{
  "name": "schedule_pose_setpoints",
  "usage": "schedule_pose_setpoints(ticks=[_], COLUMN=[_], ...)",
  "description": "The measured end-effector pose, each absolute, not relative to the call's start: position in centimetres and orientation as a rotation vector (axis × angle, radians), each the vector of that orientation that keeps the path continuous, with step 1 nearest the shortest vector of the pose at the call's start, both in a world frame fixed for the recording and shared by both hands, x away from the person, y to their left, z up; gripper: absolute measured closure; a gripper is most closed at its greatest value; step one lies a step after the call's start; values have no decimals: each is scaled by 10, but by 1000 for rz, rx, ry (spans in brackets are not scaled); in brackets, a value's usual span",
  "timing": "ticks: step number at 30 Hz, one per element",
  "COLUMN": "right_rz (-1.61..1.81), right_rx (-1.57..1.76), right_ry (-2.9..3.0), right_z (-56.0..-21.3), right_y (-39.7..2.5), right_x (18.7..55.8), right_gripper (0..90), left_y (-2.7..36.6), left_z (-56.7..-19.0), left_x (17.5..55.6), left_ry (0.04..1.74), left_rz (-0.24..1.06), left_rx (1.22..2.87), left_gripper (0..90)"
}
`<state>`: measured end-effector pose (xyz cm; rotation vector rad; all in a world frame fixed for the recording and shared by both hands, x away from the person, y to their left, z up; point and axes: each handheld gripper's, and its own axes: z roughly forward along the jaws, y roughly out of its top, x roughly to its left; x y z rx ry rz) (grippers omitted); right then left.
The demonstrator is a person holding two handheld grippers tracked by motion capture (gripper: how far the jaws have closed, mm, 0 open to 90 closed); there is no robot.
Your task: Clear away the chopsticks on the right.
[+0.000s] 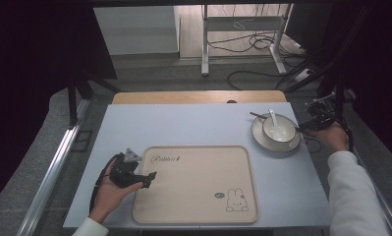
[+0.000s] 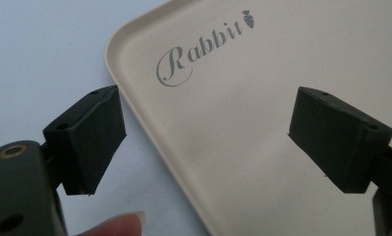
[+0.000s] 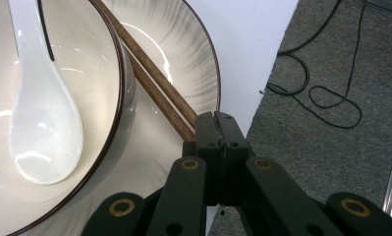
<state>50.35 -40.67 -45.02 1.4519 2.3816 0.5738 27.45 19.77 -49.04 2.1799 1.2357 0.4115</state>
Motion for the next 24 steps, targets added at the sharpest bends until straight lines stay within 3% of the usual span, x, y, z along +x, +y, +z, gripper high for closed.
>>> schedule_pose_setpoints(ticks=[24], right_rz=[568], right_rx=[1430], right_ry=[2377], right_z=[-439], right_y=[-411], right_x=[503], right_gripper=[888], left_y=[197], left_z=[-491], left_x=[275], left_ry=[1238], left_rz=[409], left_rx=[2185], left_gripper=[138])
